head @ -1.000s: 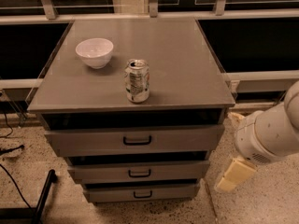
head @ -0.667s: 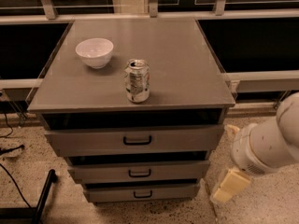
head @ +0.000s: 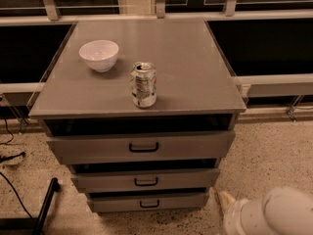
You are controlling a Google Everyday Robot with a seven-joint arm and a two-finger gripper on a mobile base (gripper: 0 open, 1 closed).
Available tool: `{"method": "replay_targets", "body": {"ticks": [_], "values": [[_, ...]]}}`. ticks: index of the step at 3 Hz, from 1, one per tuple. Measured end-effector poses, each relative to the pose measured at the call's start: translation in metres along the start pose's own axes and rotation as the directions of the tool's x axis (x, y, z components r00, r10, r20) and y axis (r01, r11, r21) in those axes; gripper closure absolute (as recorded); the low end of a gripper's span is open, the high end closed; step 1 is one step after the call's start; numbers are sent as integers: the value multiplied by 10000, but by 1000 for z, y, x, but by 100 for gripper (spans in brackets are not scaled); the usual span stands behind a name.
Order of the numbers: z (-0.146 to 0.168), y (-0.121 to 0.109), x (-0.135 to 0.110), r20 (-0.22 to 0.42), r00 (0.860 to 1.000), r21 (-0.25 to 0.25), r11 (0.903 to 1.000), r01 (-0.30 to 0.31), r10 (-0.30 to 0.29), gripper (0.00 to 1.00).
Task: Open bottom drawer
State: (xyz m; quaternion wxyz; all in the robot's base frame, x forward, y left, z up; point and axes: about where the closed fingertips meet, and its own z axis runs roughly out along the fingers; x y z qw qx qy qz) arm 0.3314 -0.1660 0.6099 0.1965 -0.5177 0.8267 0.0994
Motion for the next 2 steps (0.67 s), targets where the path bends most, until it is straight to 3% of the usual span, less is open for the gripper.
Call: {"method": "replay_targets", "body": {"ticks": [1, 2], "values": [[59, 21, 21, 450, 9988, -185, 9996, -202, 210, 0], [65, 6, 16, 761, 9966, 374, 9987, -334, 305, 0]]}}
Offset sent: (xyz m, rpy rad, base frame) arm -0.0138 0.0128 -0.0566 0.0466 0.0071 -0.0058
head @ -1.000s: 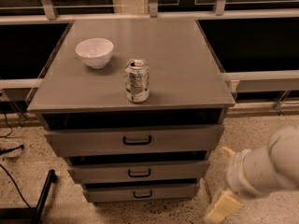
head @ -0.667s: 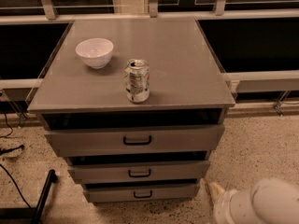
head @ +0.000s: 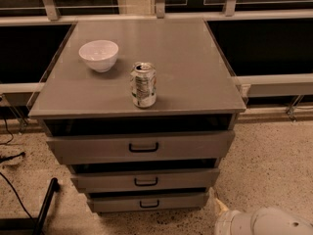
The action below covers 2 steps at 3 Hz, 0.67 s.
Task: Open bottom drawer
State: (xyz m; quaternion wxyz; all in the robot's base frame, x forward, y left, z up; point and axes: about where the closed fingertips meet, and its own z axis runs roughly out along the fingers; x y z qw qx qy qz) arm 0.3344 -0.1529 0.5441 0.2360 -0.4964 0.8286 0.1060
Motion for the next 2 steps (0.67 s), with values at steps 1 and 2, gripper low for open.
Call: {"method": "replay_targets", "body": {"ticks": [1, 2], "values": [[-1, 0, 0, -31, 10000, -12, 10000, 26, -26, 0], [20, -3, 12, -129, 9986, -168, 9986, 511, -513, 0]]}}
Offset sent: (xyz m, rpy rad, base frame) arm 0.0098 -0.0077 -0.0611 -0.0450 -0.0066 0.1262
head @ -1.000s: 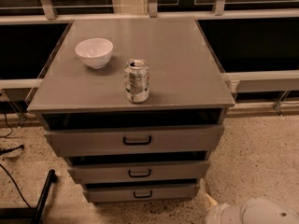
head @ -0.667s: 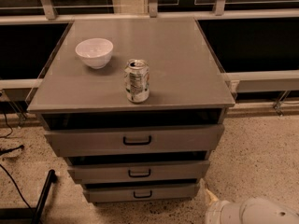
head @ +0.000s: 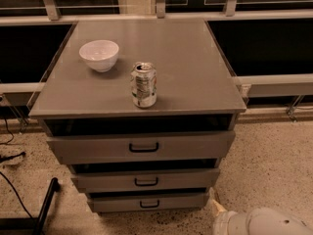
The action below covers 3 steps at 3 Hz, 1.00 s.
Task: Open bottom drawer
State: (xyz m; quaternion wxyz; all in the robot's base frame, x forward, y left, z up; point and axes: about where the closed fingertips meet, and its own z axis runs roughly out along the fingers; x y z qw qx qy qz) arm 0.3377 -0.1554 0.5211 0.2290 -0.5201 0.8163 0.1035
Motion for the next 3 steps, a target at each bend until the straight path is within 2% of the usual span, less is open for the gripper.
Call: {"method": "replay_targets", "body": {"ticks": [1, 2, 3], "values": [[39, -3, 24, -121, 9965, -147, 9965, 827, -829, 0], [87, -14, 49, -191, 9879, -137, 9880, 1539, -1542, 0], [133, -26, 67, 123, 9772, -209, 9770, 2123, -2121, 0]]}}
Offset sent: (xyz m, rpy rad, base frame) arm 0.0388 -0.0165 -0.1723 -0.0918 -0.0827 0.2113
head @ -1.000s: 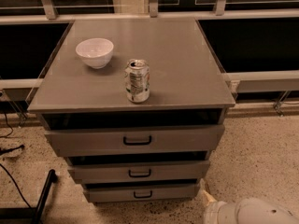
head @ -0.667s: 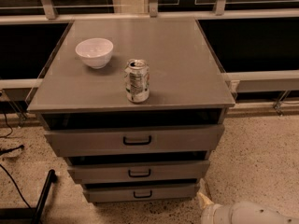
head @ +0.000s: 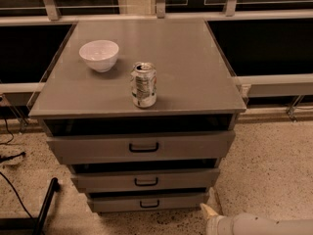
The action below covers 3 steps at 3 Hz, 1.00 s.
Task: Open bottom drawer
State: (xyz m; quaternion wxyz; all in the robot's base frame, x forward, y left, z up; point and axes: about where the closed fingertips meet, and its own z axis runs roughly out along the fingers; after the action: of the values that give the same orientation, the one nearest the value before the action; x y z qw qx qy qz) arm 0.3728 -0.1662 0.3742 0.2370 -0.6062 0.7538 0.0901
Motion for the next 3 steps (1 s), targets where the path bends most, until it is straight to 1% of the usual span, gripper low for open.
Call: {"method": "replay_targets", "body": {"ticks": [1, 2, 3], "values": [[49, -20, 22, 465, 9989, -59, 10000, 21, -19, 0], [83, -35, 32, 727, 9965, -4, 9992, -404, 403, 0], [83, -35, 32, 730, 9965, -2, 9992, -409, 408, 0]]}}
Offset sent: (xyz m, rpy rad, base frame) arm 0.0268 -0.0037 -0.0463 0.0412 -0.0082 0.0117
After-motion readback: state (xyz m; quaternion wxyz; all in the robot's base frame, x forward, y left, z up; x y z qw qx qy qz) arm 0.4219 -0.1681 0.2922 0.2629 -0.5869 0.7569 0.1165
